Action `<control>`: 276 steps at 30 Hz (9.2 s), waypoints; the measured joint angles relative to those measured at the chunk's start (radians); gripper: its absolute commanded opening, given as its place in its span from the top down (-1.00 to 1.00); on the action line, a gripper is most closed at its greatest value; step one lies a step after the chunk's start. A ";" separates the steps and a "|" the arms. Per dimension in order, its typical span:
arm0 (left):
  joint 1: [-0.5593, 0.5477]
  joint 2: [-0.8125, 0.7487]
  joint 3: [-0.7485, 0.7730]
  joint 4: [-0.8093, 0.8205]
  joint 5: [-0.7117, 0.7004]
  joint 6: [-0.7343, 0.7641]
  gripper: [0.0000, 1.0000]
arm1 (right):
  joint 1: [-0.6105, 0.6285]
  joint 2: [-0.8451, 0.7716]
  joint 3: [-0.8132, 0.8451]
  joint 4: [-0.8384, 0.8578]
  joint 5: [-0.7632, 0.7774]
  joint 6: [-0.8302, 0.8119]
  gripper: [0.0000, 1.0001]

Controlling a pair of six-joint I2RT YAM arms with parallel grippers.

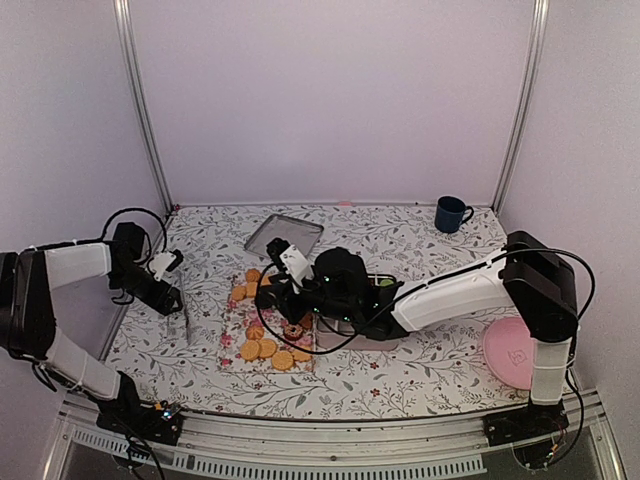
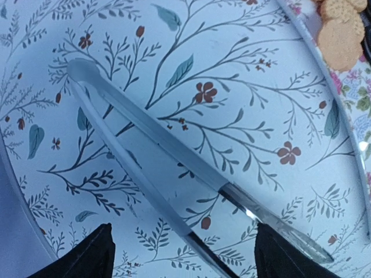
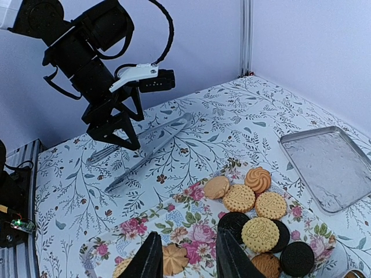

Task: Pack the cookies
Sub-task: Pick up the clamp at the center of the board, then pass from the left arm to the right, then pass from the right arm to the left

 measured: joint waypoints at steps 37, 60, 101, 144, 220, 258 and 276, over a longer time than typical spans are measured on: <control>0.188 0.143 0.037 -0.062 0.046 0.080 0.55 | 0.005 -0.047 -0.014 -0.008 -0.001 0.006 0.40; -0.005 0.111 0.370 -0.320 0.632 0.215 1.00 | -0.052 -0.069 -0.014 0.073 -0.303 0.077 -0.98; -0.307 0.078 0.465 -0.519 0.933 0.296 1.00 | -0.198 0.178 0.278 0.403 -0.839 0.514 -0.19; -0.035 0.016 0.369 -0.167 0.438 0.122 -0.72 | -0.049 0.027 0.083 0.022 -0.343 0.001 0.22; 0.000 -0.003 0.358 -0.167 0.515 0.098 -0.71 | 0.084 -0.003 0.063 -0.165 0.058 -0.288 0.21; 0.000 0.009 0.369 -0.217 0.548 0.112 -0.60 | 0.090 -0.067 0.023 -0.406 0.100 -0.161 0.38; -0.205 0.129 0.172 -0.304 0.628 0.434 -0.30 | 0.090 -0.068 0.109 -0.404 0.133 -0.174 0.50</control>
